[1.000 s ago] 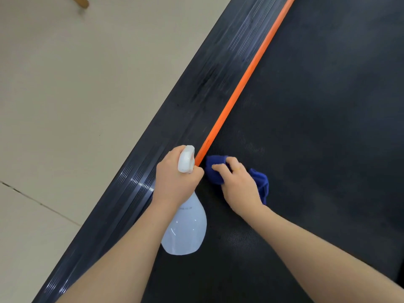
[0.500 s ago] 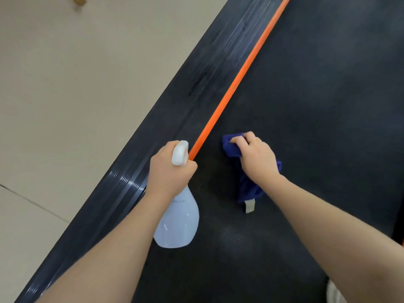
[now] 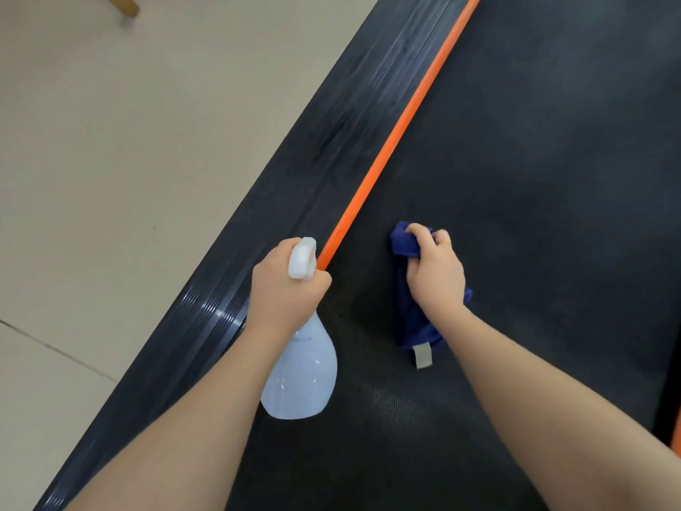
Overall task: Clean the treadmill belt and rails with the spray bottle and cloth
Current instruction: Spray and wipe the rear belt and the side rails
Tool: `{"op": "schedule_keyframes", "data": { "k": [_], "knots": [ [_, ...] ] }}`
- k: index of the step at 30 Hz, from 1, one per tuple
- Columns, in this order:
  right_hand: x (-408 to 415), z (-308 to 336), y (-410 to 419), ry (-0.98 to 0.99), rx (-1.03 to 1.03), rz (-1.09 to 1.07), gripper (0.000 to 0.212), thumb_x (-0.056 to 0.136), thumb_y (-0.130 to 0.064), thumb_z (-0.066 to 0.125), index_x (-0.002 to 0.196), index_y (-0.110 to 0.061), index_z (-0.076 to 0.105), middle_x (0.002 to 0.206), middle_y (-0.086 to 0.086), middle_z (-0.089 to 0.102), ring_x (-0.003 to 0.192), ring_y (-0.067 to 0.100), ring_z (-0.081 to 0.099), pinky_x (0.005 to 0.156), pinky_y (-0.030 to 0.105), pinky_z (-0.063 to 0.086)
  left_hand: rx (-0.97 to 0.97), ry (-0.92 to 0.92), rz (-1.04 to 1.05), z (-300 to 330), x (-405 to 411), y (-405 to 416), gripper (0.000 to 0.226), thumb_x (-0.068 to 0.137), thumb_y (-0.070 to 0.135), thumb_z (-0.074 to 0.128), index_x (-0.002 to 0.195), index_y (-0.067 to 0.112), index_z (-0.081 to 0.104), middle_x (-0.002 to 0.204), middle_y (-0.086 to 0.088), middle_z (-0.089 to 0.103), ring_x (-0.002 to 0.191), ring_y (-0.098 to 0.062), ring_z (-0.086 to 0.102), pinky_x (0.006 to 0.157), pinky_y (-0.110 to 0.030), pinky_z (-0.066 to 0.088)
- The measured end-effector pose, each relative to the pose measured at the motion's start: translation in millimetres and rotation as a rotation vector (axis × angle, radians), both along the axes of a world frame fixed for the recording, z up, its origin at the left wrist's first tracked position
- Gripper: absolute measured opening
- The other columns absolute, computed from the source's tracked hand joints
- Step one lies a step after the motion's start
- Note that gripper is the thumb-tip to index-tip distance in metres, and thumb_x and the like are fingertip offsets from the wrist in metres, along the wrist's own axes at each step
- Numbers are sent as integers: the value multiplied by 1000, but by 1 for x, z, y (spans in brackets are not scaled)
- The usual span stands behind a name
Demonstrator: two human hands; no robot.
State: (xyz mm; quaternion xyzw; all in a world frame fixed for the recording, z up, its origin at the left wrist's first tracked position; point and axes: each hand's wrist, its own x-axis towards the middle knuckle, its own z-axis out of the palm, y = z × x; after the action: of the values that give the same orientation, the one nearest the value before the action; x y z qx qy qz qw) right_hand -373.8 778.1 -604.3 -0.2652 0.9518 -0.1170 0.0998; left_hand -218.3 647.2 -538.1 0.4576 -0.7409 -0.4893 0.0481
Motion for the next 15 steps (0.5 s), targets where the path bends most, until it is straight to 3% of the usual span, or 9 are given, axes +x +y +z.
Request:
{"op": "schedule_keyframes", "data": {
  "k": [2, 4, 6, 9, 11, 13, 15],
  "knots": [
    [25, 3, -12, -14, -21, -79, 38, 88, -7, 44, 124, -18, 52, 107, 13, 46, 70, 32, 46, 59, 34, 33, 11, 4, 3, 1, 0, 0, 23, 62, 20, 45, 84, 25, 42, 85, 1, 50, 80, -18, 43, 80, -41, 44],
    [71, 6, -15, -81, -21, 163, 35, 82, -6, 44, 113, -15, 57, 93, 13, 49, 62, 33, 51, 50, 33, 32, 32, 1, 14, 5, 0, 0, 20, 61, 20, 44, 80, 27, 43, 83, -3, 54, 82, -24, 48, 82, -41, 43],
    [112, 6, -6, -142, -66, 442, 34, 72, -10, 52, 103, -17, 62, 77, 9, 48, 48, 26, 47, 42, 27, 23, 24, 3, -1, 6, 1, 0, 24, 60, 19, 44, 82, 15, 52, 90, -12, 60, 87, -32, 53, 82, -44, 45],
    [99, 5, 0, -78, -53, 655, 42, 68, -7, 56, 106, -19, 65, 72, 8, 47, 47, 25, 44, 43, 25, 22, 29, 34, -16, 4, 6, -1, 33, 60, 21, 45, 89, 8, 55, 93, -13, 61, 89, -31, 54, 80, -39, 45],
    [72, 9, -3, -50, 4, 522, 43, 76, -4, 51, 113, -20, 63, 81, 11, 50, 56, 28, 51, 47, 28, 27, 70, 38, -17, -1, 15, -1, 29, 61, 22, 46, 90, 19, 49, 92, -8, 59, 87, -25, 52, 78, -32, 45],
    [56, 7, -2, -55, 67, 188, 43, 86, -5, 47, 124, -24, 54, 101, 10, 49, 72, 30, 53, 53, 31, 31, 130, 60, 14, -5, 25, -1, 30, 63, 24, 48, 93, 25, 49, 88, 6, 56, 85, -15, 50, 70, -17, 42],
    [71, 13, 2, -70, 104, 27, 45, 86, -5, 51, 127, -23, 51, 105, 10, 49, 68, 29, 53, 51, 30, 33, 158, 72, 44, -7, 31, 1, 35, 66, 23, 53, 101, 26, 57, 91, 13, 57, 88, -11, 52, 70, -7, 38]
  ]
}}
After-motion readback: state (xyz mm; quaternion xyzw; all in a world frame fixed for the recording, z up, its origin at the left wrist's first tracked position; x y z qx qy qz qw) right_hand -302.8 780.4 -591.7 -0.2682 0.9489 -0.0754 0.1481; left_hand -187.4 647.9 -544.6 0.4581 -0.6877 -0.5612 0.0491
